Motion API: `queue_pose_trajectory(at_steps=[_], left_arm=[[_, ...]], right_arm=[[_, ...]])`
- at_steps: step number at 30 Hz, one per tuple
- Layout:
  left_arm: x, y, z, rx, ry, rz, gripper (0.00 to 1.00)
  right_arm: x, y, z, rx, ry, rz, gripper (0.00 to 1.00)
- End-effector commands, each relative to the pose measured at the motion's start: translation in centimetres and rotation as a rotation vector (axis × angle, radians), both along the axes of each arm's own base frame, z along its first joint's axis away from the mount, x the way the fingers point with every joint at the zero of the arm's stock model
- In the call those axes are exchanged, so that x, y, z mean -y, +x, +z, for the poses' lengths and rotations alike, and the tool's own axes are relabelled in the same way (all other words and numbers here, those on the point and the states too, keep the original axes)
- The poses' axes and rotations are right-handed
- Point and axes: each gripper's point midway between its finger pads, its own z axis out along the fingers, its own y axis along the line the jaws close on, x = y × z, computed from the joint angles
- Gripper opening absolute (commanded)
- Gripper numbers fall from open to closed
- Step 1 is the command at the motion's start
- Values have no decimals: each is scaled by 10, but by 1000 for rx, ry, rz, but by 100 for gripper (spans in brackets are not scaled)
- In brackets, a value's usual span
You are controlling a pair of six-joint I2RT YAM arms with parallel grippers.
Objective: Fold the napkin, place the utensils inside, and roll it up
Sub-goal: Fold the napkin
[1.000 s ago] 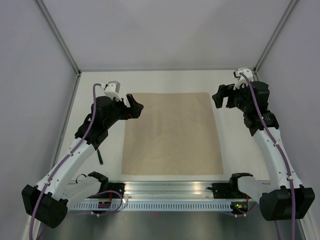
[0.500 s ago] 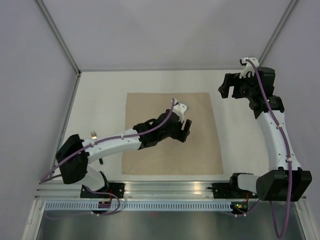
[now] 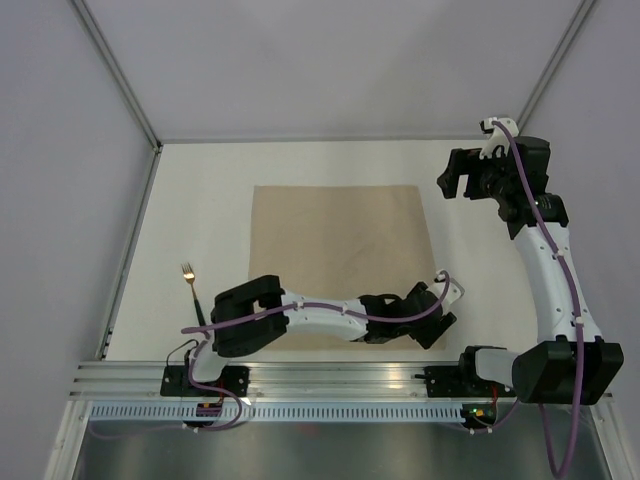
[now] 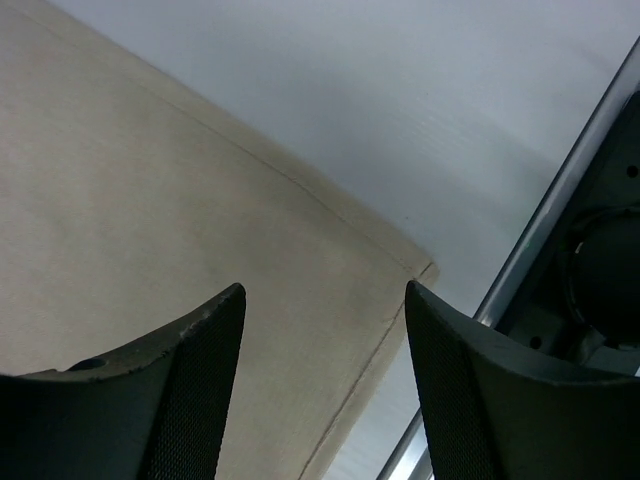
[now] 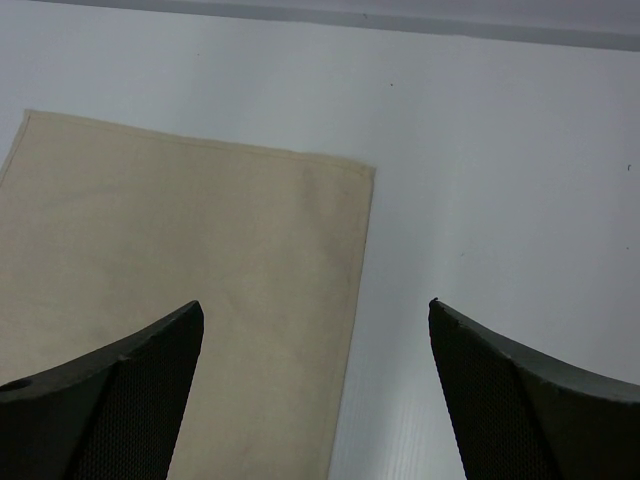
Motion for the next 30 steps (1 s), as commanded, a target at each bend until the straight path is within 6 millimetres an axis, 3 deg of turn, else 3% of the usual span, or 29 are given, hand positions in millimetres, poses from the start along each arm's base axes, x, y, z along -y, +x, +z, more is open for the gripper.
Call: queue_pose_trajectory(at_steps=[1, 2, 13, 22, 30], left_arm=[[32, -4, 10, 35, -76, -13, 70], [33, -5, 0, 38, -63, -14, 69], [44, -32, -19, 87, -48, -97, 67], [37, -32, -24, 105, -36, -85, 66], [35, -35, -42, 106, 0, -106, 62]], right_arm=[[4, -7, 5, 10, 14, -47, 98], [4, -7, 4, 5, 16, -46, 98], [4, -8, 0, 2, 12, -42, 98], [4, -9, 0, 11, 7, -42, 98], [3, -10, -1, 8, 9, -36, 98]])
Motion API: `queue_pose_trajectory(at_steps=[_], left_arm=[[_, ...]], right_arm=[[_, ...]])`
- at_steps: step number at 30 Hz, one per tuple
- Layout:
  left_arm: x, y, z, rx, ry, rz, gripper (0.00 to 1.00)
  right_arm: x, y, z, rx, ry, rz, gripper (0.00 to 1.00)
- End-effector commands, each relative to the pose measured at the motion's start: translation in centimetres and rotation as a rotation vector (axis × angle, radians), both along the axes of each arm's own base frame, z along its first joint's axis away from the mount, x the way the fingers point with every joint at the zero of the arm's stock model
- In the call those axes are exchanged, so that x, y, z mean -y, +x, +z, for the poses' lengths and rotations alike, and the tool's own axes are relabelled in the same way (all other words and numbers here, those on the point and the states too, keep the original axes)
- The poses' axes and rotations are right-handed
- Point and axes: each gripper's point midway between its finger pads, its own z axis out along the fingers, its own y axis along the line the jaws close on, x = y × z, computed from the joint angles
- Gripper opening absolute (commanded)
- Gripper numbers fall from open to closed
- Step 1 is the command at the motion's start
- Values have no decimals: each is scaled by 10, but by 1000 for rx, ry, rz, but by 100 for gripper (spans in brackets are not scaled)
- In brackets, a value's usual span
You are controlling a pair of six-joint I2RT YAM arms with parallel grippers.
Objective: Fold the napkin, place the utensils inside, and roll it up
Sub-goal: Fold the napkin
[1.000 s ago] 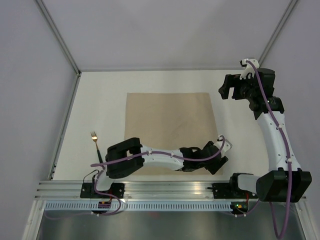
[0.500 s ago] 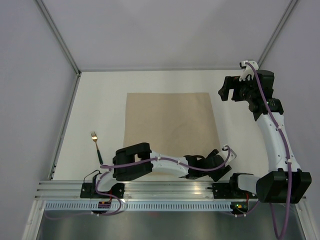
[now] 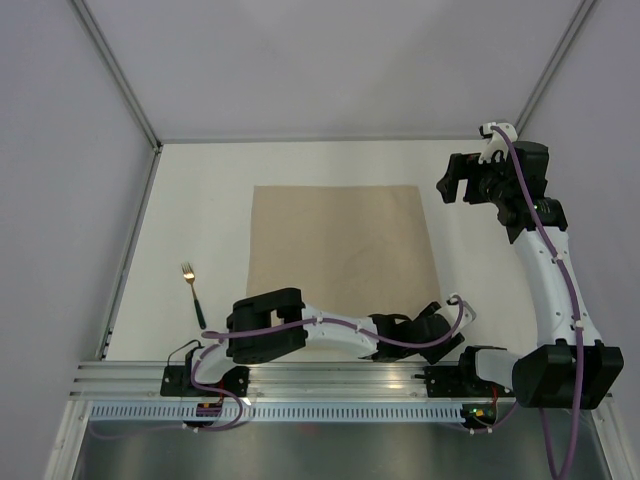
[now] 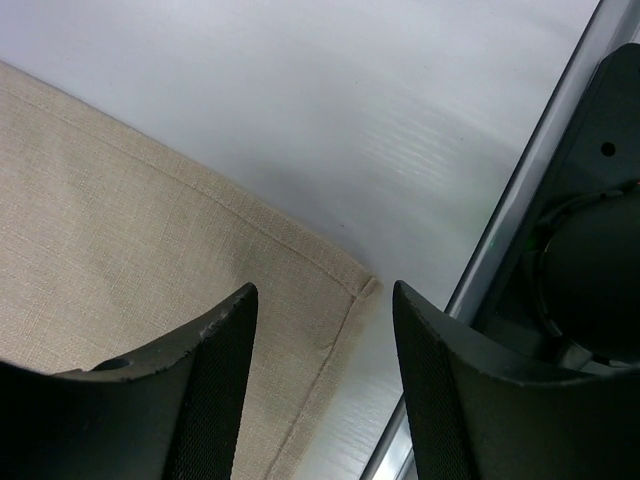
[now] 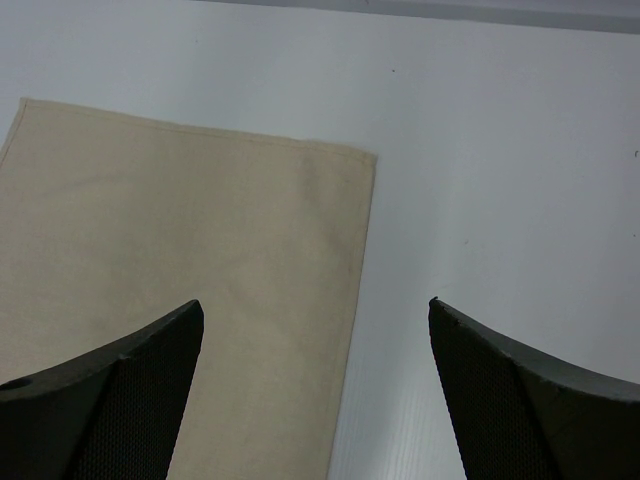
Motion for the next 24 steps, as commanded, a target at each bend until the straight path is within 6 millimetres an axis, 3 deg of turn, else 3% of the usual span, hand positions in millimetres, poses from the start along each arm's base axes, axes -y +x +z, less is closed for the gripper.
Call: queue_pose_trajectory(at_steps=[1, 9, 11, 15, 19, 23, 24], left_arm=[[4, -1, -12, 34, 8, -23, 61], [1, -2, -28, 23, 31, -23, 60], [-1, -1, -31, 24, 39, -20, 56], [-4, 1, -33, 34, 45, -8, 37], [-4, 1, -26, 37, 30, -13, 25], [-1, 3, -4, 43, -11, -22, 17], [0, 2, 2, 44, -22, -25, 10]], right_arm=[[3, -3, 8, 20, 9, -35, 98], [3, -3, 6, 16, 8, -35, 98], [3, -3, 5, 13, 8, -33, 98], [3, -3, 3, 11, 6, -30, 98], [3, -2, 2, 6, 7, -28, 98], [2, -2, 0, 2, 8, -24, 98], [2, -2, 0, 0, 8, -22, 98]])
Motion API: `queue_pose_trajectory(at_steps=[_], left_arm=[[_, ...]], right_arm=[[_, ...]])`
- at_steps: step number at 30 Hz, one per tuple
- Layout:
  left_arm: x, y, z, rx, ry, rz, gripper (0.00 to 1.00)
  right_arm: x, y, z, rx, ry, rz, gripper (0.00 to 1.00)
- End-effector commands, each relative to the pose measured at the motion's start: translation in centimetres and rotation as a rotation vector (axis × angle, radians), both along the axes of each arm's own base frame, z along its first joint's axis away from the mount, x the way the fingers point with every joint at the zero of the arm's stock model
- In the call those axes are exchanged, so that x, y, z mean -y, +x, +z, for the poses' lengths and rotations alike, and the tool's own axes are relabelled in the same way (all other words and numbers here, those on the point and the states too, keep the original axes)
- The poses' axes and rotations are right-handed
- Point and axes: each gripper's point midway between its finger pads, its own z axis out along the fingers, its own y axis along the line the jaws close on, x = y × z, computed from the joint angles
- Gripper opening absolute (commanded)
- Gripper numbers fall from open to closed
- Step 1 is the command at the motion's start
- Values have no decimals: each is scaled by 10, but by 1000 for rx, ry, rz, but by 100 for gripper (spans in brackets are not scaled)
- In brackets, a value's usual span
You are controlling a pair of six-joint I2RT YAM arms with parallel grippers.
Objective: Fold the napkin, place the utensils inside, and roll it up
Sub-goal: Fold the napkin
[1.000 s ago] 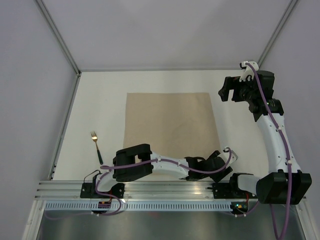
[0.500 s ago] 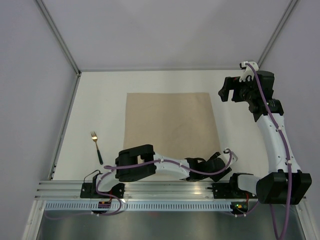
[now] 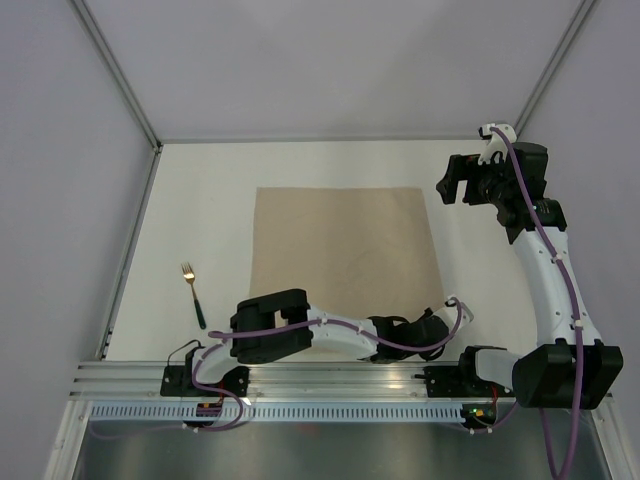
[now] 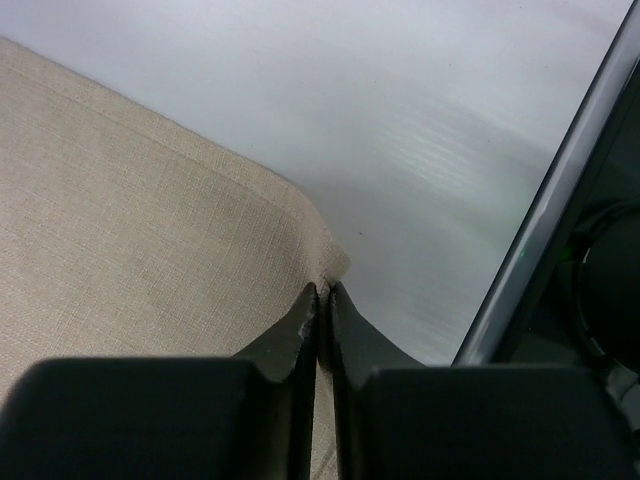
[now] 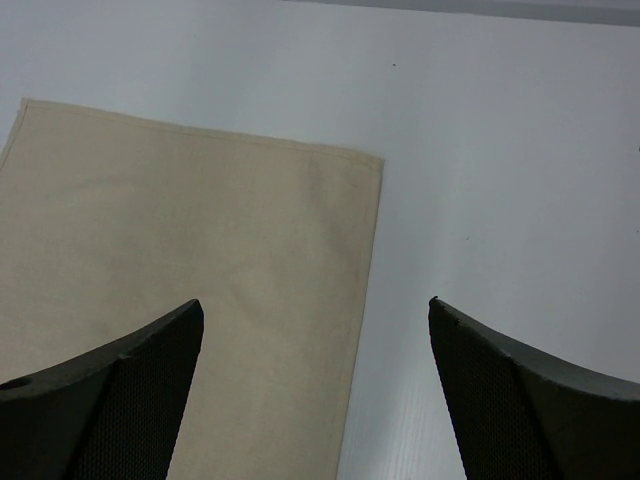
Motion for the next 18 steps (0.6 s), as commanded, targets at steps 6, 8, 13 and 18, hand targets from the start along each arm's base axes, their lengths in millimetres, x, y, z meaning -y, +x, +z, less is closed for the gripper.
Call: queue_pose_trajectory(at_steps=[6, 8, 13, 18], left_arm=[[-7, 7, 57, -71, -113, -43, 5], [-16, 15, 60, -136, -135, -31, 5], [-37, 44, 86, -269, -248, 35, 2], [-63, 76, 93, -306, -270, 157, 2]], right_arm=[[0, -2, 1, 0, 13, -14, 98], [0, -2, 1, -1, 15, -15, 98], [-2, -2, -3, -12, 20, -3, 98], [-4, -2, -5, -21, 26, 6, 98]])
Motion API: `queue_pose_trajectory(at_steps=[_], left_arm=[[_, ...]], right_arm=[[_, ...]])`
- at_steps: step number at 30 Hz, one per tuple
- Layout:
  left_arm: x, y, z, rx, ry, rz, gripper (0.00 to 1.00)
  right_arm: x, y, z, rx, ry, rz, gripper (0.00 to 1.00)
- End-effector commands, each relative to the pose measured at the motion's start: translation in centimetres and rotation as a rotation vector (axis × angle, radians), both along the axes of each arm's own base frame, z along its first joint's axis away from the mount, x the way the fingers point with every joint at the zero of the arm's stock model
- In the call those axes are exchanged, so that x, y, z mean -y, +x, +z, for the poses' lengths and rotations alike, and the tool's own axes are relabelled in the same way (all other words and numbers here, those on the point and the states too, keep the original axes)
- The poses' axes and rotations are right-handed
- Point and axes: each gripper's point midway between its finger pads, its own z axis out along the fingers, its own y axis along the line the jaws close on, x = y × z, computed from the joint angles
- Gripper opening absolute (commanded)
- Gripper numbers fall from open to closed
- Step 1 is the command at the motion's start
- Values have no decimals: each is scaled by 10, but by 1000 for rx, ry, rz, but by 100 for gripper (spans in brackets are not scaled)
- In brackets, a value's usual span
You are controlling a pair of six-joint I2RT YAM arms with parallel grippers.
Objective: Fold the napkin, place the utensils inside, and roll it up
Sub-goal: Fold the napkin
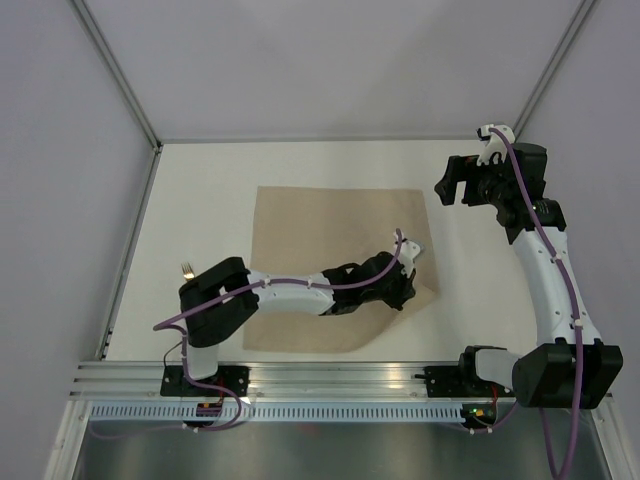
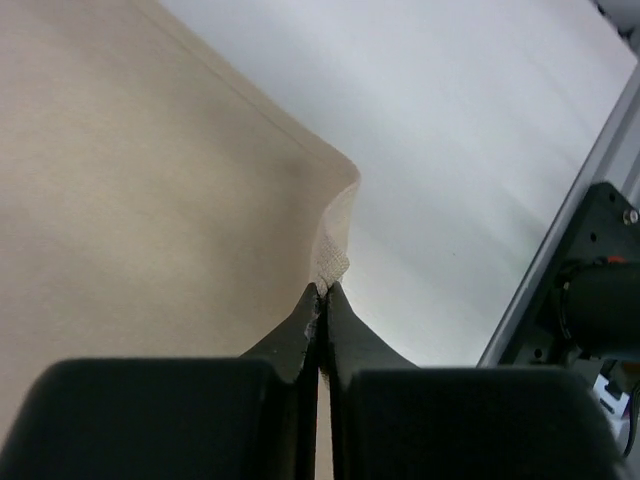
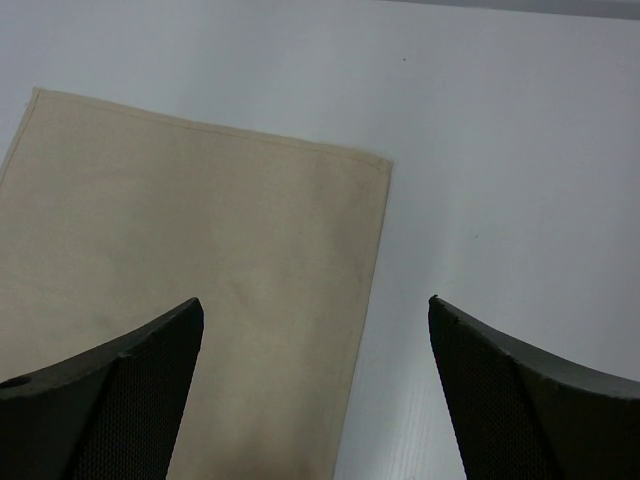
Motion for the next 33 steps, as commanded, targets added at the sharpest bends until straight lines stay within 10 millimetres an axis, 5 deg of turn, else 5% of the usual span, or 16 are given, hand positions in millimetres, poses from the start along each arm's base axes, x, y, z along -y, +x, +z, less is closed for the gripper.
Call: queue_pose_trajectory(at_steps=[1, 16, 33], left_arm=[[-11, 13, 23, -76, -81, 83, 2], [-150, 140, 28, -135, -64, 550, 2], [-240, 228, 41, -173, -104, 753, 2]], right_arm=[[-2, -1, -2, -14, 19, -6, 98], [-10, -1, -10, -46, 45, 42, 98], [-13, -1, -13, -58, 54, 58, 98]])
